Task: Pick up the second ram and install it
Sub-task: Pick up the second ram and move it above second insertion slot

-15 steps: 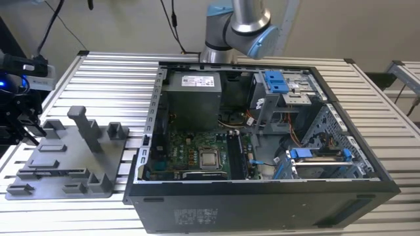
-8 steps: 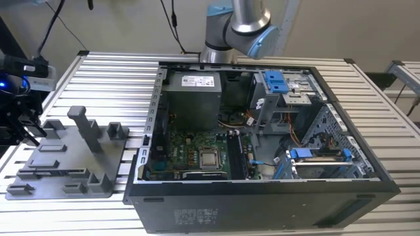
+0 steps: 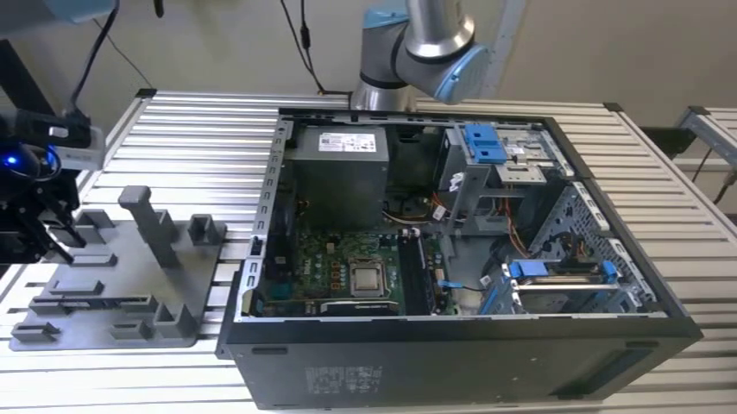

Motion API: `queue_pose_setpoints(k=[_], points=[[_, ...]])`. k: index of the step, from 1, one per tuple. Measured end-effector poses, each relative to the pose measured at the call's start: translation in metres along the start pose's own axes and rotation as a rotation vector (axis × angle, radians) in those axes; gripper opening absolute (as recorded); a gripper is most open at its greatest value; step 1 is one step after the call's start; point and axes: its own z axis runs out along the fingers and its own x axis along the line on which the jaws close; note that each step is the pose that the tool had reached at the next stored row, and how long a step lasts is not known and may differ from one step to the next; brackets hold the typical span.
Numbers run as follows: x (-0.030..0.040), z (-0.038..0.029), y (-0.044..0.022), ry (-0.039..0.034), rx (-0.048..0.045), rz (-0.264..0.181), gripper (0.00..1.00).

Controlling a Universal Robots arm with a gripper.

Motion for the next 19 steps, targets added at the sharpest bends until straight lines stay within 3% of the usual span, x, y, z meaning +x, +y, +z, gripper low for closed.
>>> queue_pose_setpoints(k=[5,11,19], points=[[0.0006,0.0029,-0.0003,0.0155,-0.0044,-0.026,0.31],[0.0013,0.0074,-0.0004,0.0151,-0.0002,-0.088,0.31],[0.0016,0.0103,-0.0004,0.0148,0.0006,-0.089,0.31]])
